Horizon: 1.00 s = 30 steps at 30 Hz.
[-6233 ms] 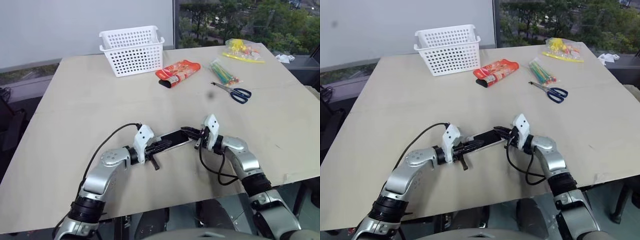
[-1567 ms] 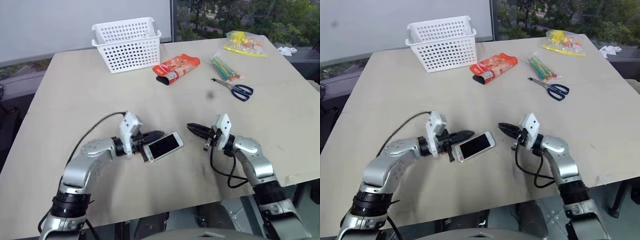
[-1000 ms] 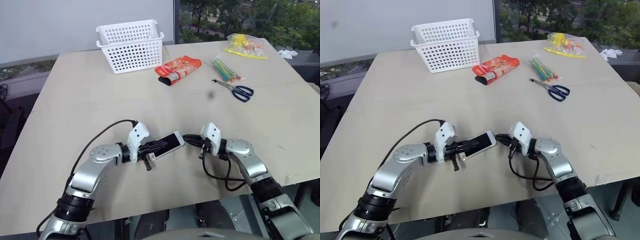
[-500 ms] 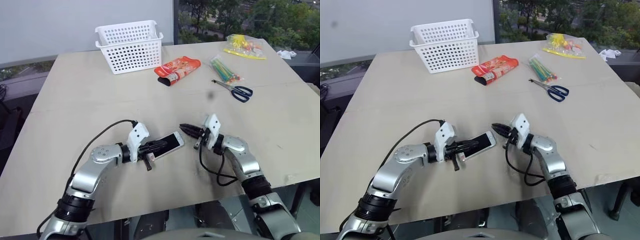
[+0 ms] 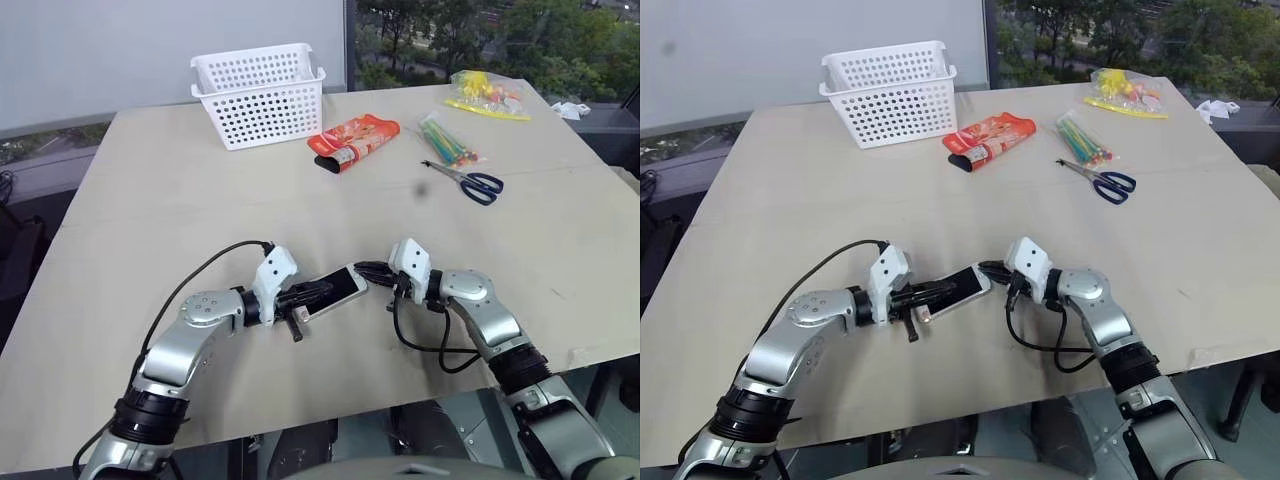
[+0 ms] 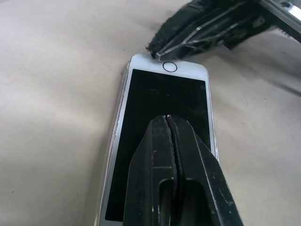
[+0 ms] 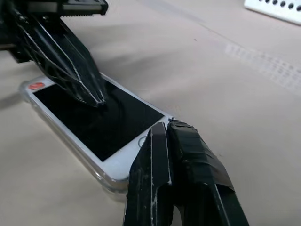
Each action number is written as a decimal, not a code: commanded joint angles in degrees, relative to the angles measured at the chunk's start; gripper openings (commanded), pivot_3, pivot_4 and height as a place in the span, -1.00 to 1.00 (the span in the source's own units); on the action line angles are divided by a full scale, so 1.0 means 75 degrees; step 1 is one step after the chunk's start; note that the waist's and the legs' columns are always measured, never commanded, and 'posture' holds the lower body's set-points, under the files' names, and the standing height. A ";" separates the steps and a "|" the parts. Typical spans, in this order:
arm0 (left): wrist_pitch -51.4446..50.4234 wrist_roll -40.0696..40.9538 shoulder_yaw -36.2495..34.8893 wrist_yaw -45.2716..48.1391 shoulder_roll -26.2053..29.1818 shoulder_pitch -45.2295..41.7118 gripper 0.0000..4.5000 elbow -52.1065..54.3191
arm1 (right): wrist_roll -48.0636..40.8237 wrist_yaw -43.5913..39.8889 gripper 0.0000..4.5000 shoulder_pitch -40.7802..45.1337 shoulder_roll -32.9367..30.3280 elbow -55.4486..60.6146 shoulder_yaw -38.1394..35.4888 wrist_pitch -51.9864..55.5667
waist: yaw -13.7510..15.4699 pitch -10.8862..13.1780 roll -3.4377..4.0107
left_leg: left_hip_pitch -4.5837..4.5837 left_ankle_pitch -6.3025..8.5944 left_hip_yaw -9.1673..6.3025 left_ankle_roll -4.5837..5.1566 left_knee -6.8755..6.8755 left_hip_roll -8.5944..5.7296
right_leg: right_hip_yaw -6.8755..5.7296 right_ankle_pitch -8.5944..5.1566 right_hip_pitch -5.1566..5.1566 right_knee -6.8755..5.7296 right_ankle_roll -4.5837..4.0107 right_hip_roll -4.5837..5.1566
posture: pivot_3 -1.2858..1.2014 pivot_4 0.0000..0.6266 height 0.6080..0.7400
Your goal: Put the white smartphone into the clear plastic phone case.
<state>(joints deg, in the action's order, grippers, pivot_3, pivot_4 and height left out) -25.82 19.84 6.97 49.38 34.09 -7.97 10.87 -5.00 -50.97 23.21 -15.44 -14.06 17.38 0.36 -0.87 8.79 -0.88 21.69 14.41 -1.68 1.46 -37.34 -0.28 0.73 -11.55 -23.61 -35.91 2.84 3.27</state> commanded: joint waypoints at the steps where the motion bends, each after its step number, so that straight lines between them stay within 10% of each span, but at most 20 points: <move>1: -0.0221 -0.0236 0.0219 -0.0069 0.0034 0.0232 -1.00 -0.0216 | 0.0424 -0.0432 -0.97 -0.0334 -0.0309 -0.0117 0.0620 0.0623 | 0.0000 -0.0028 0.0003 | 0.0000 0.0000 0.0000 0.0000 0.0000 0.0001 | 0.0000 0.0000 0.0000 0.0000 0.0000 0.0000 | 0.03 -0.52 1.00; 30: -0.0144 -0.0275 0.0114 -0.0134 -0.0022 0.0342 -1.00 -0.0260 | 0.2129 -0.0496 -0.97 0.0211 -0.0195 -0.1199 0.1738 -0.0972 | -0.0208 -0.0188 0.0010 | -0.0237 0.0004 0.0027 -0.0003 0.0127 0.0063 | 0.0021 -0.0061 0.0139 0.0004 -0.0043 -0.0053 | 0.03 -0.52 1.00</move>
<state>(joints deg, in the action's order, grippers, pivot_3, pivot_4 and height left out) -26.15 18.38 7.25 48.51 33.96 -6.35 9.51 10.40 -53.24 29.05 -17.77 -17.85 26.95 -9.21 -2.43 7.38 -0.80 19.90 14.45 -1.49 1.44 -36.37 0.23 0.87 -12.02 -22.57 -35.88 2.48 2.85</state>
